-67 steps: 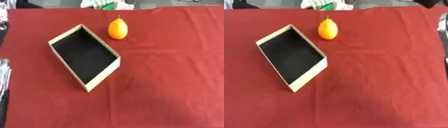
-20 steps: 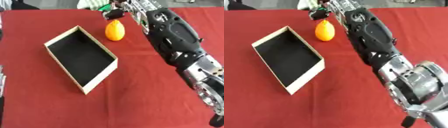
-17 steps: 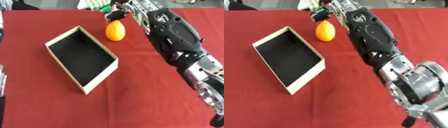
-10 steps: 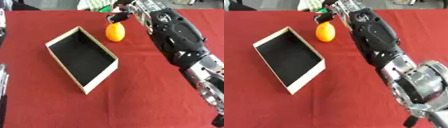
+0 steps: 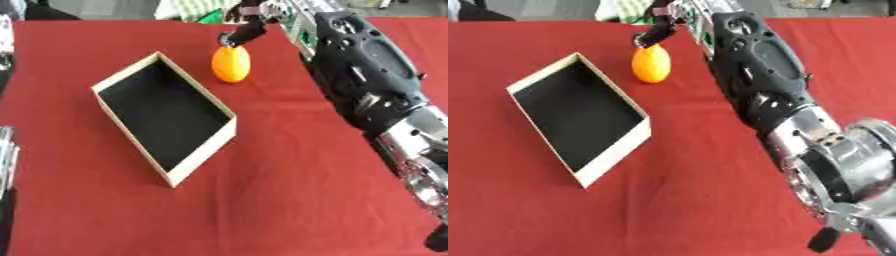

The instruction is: Pick up objects on the table and place them in the box.

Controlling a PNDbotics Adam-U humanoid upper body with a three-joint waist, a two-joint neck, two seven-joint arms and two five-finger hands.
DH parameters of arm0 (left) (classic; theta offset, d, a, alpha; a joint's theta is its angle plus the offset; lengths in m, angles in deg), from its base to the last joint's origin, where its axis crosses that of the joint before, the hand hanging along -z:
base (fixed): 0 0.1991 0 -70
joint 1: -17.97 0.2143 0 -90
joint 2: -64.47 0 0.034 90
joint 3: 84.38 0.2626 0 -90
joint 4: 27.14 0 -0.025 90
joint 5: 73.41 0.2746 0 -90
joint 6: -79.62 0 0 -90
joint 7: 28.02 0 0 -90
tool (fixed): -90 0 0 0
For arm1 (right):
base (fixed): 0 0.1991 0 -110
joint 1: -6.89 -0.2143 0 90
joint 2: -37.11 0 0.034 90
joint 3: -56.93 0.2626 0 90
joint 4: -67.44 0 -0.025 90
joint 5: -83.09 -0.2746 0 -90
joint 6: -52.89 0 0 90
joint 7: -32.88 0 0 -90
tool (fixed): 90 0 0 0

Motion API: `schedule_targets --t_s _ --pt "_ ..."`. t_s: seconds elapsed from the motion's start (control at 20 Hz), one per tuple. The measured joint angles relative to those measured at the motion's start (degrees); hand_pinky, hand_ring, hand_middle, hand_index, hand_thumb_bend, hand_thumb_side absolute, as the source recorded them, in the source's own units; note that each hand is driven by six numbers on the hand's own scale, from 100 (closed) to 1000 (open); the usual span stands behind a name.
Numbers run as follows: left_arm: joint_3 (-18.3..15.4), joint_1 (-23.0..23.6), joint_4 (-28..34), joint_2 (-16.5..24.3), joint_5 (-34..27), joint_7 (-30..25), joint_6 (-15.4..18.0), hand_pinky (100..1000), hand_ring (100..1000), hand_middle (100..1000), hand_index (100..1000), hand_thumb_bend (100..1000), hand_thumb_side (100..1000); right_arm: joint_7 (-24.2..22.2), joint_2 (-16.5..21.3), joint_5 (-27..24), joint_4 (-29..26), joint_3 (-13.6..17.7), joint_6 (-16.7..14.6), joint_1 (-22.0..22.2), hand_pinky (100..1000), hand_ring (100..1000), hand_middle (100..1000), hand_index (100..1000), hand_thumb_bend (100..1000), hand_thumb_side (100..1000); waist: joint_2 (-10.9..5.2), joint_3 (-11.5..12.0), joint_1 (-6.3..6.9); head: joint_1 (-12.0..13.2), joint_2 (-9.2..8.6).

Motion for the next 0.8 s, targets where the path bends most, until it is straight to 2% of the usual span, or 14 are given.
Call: schedule_targets --t_s 0.2,0.4,0.55,0.8 --pt "0.00 0.00 0.00 0.00 0.00 -0.05 0.00 520 654 682 829 333 536 -3.36 0.11 -3.45 -0.20 -0.35 -0.22 -0.01 976 936 926 1000 100 711 0.00 -0.07 -0.03 0.06 0.00" --pt "0.00 0.00 0.00 0.00 0.00 -0.14 0.09 519 648 678 829 332 536 -6.10 0.74 -6.63 -1.03 -2.57 1.29 -0.04 979 955 934 1000 100 648 0.00 -0.08 -0.04 0.15 0.00" --pt "0.00 0.00 0.00 0.00 0.00 -0.21 0.16 518 642 675 830 331 535 -7.48 1.22 -6.91 -1.59 -4.34 2.89 -0.03 978 958 934 1000 100 620 0.00 -0.06 -0.05 0.15 0.01" --pt "0.00 0.00 0.00 -0.03 0.00 -0.23 0.17 516 636 669 830 330 535 -8.28 1.35 -6.24 -1.53 -5.09 4.14 0.32 975 959 934 1000 100 600 0.08 0.00 -0.05 0.15 0.02"
